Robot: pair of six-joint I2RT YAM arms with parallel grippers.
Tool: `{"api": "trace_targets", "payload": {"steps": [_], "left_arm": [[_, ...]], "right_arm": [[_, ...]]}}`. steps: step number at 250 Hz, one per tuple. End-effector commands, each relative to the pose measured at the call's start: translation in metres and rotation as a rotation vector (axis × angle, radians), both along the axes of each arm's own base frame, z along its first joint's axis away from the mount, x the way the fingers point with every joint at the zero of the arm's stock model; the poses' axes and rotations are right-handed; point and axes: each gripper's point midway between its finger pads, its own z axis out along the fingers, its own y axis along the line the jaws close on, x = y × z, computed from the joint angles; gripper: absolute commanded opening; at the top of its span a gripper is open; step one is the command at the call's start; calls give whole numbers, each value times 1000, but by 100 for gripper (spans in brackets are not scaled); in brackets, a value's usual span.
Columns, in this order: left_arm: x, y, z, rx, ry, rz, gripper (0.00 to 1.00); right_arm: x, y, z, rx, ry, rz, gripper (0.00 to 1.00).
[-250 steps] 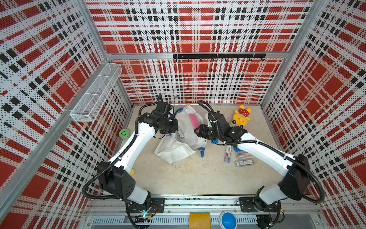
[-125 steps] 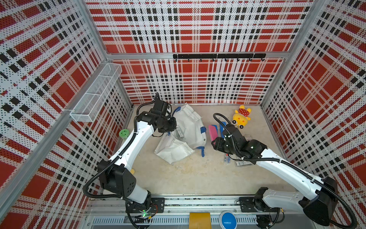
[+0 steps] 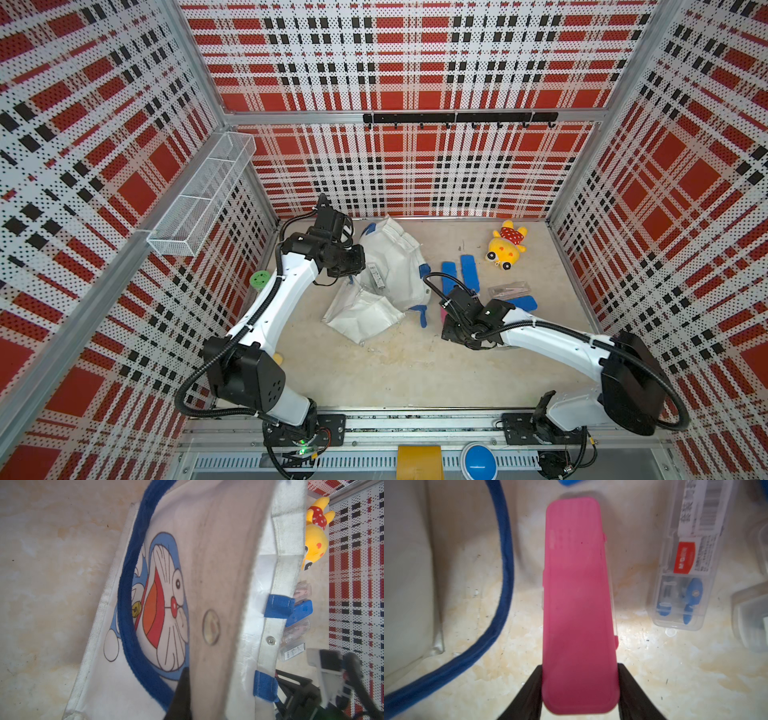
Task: Take out the compass set from the canvas bag
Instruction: Place the compass set at the center of the board.
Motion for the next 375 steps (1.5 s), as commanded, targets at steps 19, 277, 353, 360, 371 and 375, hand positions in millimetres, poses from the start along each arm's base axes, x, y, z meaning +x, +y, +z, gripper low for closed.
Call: {"api": "trace_targets", "payload": {"steps": [19, 277, 353, 360, 371, 375], "left_arm": [[5, -4, 24, -43, -74, -37, 0], [-1, -27, 31, -60, -81, -98, 0], [-10, -44, 29, -39, -70, -134, 0], [-10, -44, 27, -35, -63, -133, 0], [-11, -44, 26, -29, -62, -132, 0], [-11, -44, 25, -27, -58, -132, 0]], "right_arm": [[-3, -5, -18, -13, 47, -112, 31], [18, 12, 94, 247, -249, 23, 66], [68, 51, 108, 412, -240, 114, 69], [73, 50, 104, 395, -222, 106, 68], [80, 47, 96, 371, -196, 95, 67], [83, 45, 93, 367, -187, 91, 66]]}}
